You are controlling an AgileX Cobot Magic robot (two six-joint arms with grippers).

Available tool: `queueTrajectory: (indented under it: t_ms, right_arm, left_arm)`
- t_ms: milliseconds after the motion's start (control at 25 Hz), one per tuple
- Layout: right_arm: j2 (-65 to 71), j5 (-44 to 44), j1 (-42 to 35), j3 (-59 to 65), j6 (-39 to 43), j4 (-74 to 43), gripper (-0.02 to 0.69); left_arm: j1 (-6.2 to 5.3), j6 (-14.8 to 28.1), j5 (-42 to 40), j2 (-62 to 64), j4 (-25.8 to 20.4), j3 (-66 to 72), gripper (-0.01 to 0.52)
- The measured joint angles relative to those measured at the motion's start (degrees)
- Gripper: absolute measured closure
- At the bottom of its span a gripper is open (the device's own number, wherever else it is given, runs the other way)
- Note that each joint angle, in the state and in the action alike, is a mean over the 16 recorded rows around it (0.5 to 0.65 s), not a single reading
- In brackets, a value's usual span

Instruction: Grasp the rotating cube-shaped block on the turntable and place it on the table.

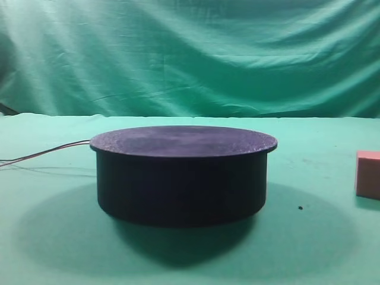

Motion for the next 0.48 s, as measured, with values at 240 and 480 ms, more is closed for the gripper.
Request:
queueTrajectory:
  t_ms: [240,480]
  right_arm:
    - [-8.31,-10.01,-8.15,10.32,-0.23,-0.47,0.665]
    - [-15.93,-12.46,-12.37,16.72,-0.22,-0.07,0.665]
  left_arm:
    - [0.0,0.0,0.0,0.0,0.0,0.0,0.514]
    - [0.0,0.0,0.0,0.0,0.0,0.0,0.514]
